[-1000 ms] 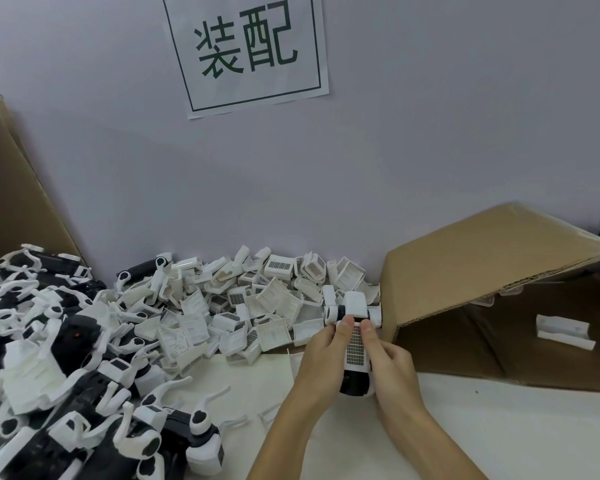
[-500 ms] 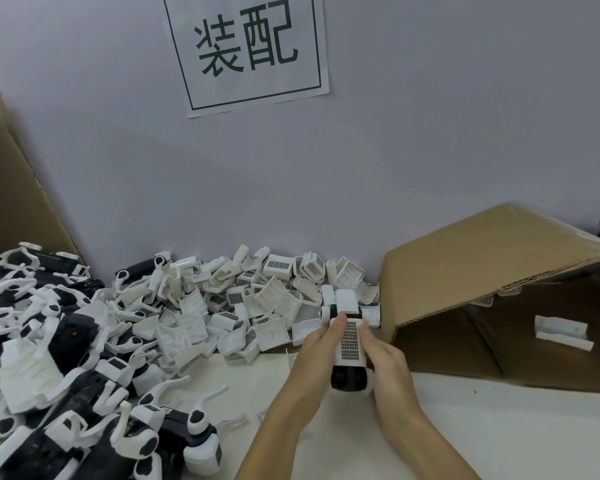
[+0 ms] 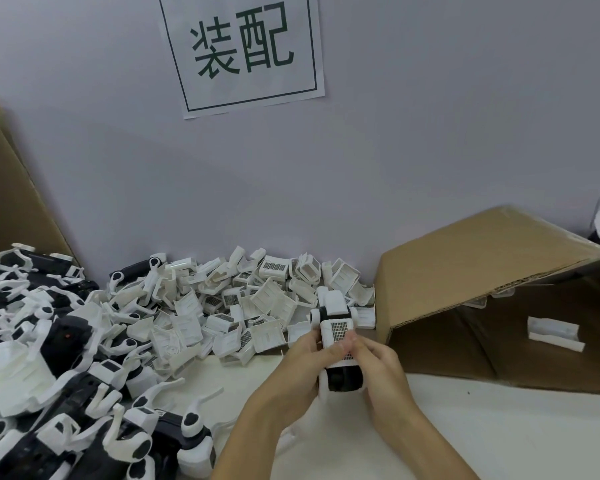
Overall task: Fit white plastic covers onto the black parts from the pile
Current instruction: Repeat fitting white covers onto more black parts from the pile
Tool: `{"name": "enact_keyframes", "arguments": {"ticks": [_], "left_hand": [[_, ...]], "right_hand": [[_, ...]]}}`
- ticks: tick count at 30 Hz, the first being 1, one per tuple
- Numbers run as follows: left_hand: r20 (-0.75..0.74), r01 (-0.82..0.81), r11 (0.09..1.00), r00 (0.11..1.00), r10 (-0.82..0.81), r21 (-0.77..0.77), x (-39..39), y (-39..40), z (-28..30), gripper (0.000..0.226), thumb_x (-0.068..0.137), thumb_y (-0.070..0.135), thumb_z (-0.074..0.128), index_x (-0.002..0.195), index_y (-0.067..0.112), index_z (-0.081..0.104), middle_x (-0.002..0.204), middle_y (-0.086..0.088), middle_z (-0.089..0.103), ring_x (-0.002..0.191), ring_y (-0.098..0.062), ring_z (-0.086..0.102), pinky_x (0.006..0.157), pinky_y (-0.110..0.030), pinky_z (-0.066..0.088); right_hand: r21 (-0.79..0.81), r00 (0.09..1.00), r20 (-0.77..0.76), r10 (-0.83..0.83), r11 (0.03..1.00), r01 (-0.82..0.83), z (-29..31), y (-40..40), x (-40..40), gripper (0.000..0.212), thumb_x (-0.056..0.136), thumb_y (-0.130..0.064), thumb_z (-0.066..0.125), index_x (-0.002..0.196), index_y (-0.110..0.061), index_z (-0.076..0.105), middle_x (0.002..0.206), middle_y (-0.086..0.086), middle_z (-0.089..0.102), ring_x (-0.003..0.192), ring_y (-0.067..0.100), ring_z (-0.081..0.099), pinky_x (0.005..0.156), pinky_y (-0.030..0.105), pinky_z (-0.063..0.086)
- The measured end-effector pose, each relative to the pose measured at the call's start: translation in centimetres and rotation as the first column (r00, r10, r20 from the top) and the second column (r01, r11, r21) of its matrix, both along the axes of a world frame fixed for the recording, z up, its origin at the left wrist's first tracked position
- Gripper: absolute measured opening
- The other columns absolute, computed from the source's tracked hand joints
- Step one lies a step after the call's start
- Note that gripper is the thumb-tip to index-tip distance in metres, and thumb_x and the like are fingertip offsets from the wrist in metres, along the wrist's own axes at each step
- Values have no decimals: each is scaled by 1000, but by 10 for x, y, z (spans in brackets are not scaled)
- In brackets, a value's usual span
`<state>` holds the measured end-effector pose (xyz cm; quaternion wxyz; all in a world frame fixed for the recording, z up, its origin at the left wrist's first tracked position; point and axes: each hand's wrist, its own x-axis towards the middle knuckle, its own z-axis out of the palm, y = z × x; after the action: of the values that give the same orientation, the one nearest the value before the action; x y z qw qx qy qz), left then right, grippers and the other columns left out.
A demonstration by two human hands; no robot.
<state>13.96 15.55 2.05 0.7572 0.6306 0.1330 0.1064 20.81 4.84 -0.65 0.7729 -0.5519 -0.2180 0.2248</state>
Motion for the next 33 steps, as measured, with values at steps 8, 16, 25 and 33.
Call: {"name": "enact_keyframes", "arguments": {"ticks": [8,16,25,33], "left_hand": [[-17,4,995,1000,-2,100,-3,5,-1,34,95,-5,58,128,-2,57,122,-27,66,116,-38,64,104,-52,49],[-7,2,1000,1000,-2,-3,-3,3,2,34,92,2,62,126,1,60,118,-24,69,112,-35,67,95,-43,55],[73,-230,849,952,299,-475,8,-1,7,26,104,18,47,124,9,61,116,-20,71,109,-37,68,76,-39,59],[80,-312,873,927,366,-376,7,-5,5,16,82,18,73,92,6,74,94,-20,73,83,-31,71,76,-41,60]], "right_hand": [[-7,998,62,19,1000,-19,-2,-2,3,22,99,-16,55,112,-13,73,104,7,77,104,23,72,95,41,55],[-30,994,112,-7,1000,11,-3,0,3,22,100,-22,55,105,-23,76,98,0,78,98,14,73,84,29,59],[-170,909,410,-79,972,161,-9,6,-9,41,85,-30,78,110,-53,55,105,-39,64,103,-15,59,78,5,46],[-128,952,289,-99,982,141,-8,1,0,41,80,-28,83,117,-29,64,106,-14,72,100,-2,65,85,20,52]]}}
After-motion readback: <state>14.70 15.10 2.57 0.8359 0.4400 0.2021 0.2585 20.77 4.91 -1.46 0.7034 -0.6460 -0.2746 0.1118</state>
